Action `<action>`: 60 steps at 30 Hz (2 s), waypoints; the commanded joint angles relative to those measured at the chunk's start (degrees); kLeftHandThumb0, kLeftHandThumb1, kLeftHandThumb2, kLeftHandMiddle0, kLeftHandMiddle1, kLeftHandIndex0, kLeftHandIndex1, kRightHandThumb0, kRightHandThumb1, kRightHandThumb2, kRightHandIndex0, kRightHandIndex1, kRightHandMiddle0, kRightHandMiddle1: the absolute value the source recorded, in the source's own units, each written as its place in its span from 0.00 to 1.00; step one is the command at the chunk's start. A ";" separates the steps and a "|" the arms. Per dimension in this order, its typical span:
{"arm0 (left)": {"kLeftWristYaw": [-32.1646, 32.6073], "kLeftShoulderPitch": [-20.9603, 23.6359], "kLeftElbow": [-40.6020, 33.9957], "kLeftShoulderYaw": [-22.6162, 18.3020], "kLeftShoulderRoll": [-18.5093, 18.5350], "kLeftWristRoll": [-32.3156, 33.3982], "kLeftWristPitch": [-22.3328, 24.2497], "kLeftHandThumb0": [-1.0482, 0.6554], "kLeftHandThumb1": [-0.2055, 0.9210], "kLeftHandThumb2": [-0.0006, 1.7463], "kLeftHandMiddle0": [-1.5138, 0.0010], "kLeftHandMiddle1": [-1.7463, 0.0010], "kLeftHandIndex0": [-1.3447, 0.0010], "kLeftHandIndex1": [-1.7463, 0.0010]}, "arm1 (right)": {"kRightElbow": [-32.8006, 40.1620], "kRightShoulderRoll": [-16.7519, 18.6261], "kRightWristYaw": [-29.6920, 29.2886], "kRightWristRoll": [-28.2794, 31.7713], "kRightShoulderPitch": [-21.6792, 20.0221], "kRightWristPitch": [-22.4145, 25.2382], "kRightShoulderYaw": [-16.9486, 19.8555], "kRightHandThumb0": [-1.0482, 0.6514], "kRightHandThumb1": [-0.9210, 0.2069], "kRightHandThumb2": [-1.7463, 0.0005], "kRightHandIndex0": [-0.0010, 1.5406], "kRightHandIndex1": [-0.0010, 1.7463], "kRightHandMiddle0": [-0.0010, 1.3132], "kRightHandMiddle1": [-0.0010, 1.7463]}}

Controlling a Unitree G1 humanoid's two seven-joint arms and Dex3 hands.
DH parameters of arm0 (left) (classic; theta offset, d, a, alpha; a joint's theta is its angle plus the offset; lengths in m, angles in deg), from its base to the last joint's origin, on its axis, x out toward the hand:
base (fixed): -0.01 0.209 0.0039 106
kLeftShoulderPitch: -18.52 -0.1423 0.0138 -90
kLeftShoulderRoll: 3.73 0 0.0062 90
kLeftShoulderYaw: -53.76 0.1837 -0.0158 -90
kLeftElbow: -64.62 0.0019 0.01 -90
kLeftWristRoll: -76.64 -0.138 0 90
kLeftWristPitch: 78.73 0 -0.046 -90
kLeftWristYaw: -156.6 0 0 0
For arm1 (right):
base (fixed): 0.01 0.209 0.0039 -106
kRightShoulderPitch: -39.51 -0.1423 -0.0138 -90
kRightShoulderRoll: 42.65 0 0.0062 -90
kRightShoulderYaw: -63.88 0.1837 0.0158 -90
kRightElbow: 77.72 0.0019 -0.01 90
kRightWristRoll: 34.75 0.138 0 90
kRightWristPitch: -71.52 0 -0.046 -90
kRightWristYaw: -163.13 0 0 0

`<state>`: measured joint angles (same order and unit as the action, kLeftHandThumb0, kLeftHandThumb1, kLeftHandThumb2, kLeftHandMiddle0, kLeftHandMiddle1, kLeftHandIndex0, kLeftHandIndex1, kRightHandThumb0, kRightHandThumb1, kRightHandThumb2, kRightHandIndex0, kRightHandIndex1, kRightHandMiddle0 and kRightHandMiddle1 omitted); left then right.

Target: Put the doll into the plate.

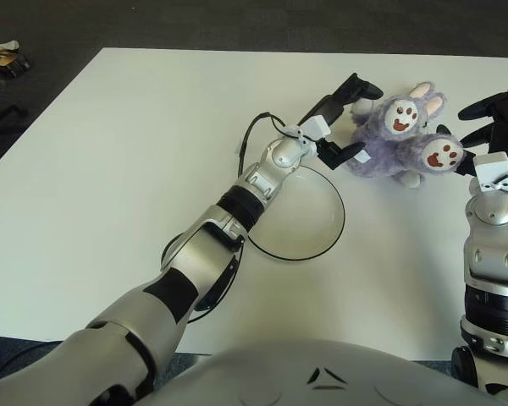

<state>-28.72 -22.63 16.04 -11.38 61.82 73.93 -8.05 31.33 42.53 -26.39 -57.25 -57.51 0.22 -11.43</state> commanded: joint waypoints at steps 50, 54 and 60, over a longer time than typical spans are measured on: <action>8.79 4.84 1.29 6.35 -12.96 -11.54 -4.52 0.77 0.27 0.84 1.00 0.66 1.00 0.35 | -22.39 -1.87 -0.88 10.92 -1.86 -27.49 1.19 0.59 0.22 0.53 0.24 0.87 0.23 1.00; 8.81 4.60 1.29 6.01 -12.99 -11.03 -4.45 0.77 0.27 0.84 1.00 0.67 1.00 0.35 | -24.54 -2.72 -0.52 8.99 -5.50 -26.70 -0.71 0.61 0.27 0.49 0.27 0.87 0.26 1.00; 9.52 4.74 2.57 5.01 -13.90 -9.87 -4.75 0.76 0.26 0.83 1.00 0.63 1.00 0.32 | -21.42 -4.87 1.96 7.56 -2.00 -27.22 -1.03 0.61 0.32 0.45 0.27 0.89 0.27 1.00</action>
<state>-20.09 -22.44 18.11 -5.28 61.80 62.85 -12.11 8.76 40.58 -26.56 -47.80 -58.99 -27.10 -11.57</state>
